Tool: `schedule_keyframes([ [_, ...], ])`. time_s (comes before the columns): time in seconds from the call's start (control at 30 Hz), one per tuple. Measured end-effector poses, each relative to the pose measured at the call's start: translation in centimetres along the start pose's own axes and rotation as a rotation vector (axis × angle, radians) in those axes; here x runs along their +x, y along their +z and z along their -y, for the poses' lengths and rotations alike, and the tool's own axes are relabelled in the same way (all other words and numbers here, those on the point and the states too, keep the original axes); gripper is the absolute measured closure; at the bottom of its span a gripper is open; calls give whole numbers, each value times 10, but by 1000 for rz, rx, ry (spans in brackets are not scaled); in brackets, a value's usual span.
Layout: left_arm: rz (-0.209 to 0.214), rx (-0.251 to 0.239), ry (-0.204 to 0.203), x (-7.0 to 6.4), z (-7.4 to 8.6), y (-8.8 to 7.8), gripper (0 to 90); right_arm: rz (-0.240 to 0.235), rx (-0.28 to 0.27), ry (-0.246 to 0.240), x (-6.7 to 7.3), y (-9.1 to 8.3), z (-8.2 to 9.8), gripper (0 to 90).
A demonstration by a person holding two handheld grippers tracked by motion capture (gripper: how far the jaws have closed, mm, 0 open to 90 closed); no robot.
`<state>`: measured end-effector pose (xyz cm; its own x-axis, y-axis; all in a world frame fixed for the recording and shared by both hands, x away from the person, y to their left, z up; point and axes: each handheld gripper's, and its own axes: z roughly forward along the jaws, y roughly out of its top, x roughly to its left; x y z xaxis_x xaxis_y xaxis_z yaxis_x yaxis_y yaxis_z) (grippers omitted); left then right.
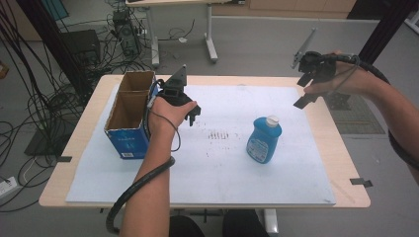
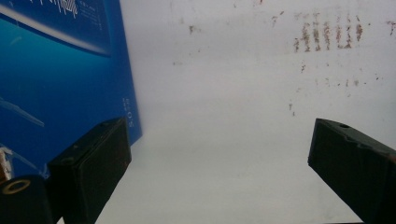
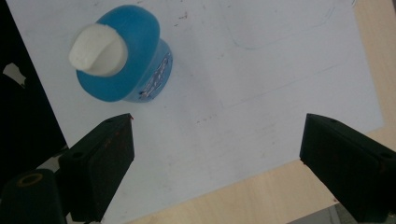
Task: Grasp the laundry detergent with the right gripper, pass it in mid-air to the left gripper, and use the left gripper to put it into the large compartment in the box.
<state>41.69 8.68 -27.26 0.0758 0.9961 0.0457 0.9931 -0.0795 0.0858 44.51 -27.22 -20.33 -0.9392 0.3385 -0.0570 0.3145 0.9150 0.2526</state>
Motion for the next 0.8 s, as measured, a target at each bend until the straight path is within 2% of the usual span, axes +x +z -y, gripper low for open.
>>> schedule_keyframes([
  [0.27, 6, -1, 7, -4, 1, 1, 63, -27, -10, -13, 14, 11, 21, 91],
  [0.43, 9, -2, 7, -4, 2, 2, 63, -40, -43, -15, 21, 14, 33, 81],
  [0.8, 9, 2, 9, -3, 3, 4, 63, -30, -106, 33, 34, 30, 61, 46],
])
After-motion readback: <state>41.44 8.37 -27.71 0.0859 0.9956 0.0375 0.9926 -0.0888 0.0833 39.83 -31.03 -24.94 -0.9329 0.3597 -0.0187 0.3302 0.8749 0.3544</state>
